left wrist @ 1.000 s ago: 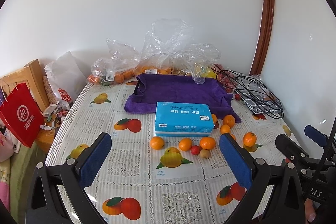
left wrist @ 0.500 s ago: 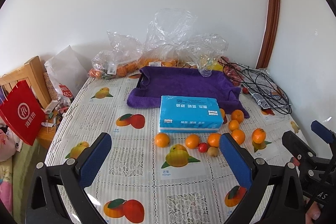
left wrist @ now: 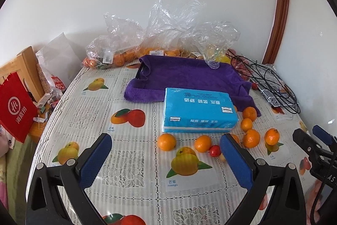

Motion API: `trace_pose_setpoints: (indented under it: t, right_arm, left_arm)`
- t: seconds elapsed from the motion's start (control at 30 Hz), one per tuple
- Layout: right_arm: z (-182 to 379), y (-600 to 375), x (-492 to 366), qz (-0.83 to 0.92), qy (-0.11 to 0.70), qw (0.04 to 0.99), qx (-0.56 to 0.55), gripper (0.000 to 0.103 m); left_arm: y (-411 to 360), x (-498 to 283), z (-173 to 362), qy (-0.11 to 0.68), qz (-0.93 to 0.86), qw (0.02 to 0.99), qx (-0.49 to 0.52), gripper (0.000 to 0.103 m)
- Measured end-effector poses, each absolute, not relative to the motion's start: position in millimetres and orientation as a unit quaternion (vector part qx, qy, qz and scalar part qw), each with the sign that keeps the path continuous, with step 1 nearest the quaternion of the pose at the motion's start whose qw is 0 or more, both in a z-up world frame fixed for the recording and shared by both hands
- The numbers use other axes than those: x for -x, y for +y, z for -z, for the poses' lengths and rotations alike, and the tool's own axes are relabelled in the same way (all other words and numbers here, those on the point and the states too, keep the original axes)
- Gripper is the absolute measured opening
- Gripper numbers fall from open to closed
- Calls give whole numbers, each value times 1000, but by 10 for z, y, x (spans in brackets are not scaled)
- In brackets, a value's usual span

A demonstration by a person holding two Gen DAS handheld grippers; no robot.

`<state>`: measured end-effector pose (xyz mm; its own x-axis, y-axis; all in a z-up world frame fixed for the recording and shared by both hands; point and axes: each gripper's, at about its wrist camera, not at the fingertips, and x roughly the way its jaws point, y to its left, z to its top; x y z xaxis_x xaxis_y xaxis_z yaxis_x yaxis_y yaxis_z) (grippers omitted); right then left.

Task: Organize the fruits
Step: 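Grasp a large orange with the right gripper while the left gripper approaches a small orange, then grasp a small orange with the left gripper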

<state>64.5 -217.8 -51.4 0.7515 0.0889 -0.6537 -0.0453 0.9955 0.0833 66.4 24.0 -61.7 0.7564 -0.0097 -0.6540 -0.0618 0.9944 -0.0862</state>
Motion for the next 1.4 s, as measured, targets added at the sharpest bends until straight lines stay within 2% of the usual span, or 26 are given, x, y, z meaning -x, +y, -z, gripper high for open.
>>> trace_pose_setpoints:
  t: [0.13, 0.23, 0.37, 0.5, 0.7, 0.73, 0.8, 0.83, 1.0, 1.1, 1.23, 1.37, 1.4]
  right_arm:
    - [740, -2212, -778, -26, 366, 930, -24, 102]
    - [898, -2211, -883, -1, 373, 928, 11, 92]
    - [1104, -2392, -1085, 7, 396, 918, -9, 72]
    - [1298, -2545, -1270, 15, 418, 908, -30, 63]
    - [1567, -2658, -1410, 20, 442, 896, -34, 59]
    - [1610, -2664, -1426, 18, 447, 894, -35, 57]
    - [1687, -2673, -1443, 10, 456, 889, -36, 44]
    - [1702, -2678, -1438, 9, 453, 891, -36, 45]
    - [1708, -2649, -1414, 8, 444, 895, -27, 44]
    - [1703, -2663, -1400, 4, 443, 896, -33, 44]
    - [1674, -2667, -1375, 0, 440, 897, -36, 44]
    - [1647, -2629, -1360, -4, 435, 900, -32, 44]
    - [1641, -2621, -1361, -5, 434, 900, -31, 44]
  left_arm:
    - [257, -806, 792, 370, -11, 927, 56, 103]
    - [247, -925, 911, 387, -3, 921, 48, 103]
    - [265, -1095, 1049, 394, 4, 917, 60, 103]
    - [314, -1212, 1157, 406, 3, 911, 66, 102]
    - [349, -1332, 1272, 419, 2, 906, 66, 103]
    - [366, -1345, 1294, 422, -1, 904, 65, 102]
    - [390, -1380, 1350, 430, -2, 901, 65, 102]
    - [399, -1396, 1377, 434, 0, 898, 65, 102]
    - [357, -1434, 1494, 444, 15, 894, 58, 95]
    - [301, -1478, 1573, 455, 14, 889, 45, 88]
    - [274, -1510, 1633, 464, 13, 885, 43, 76]
    - [259, -1534, 1671, 470, 11, 882, 41, 57]
    - [269, -1539, 1675, 471, 11, 881, 39, 55]
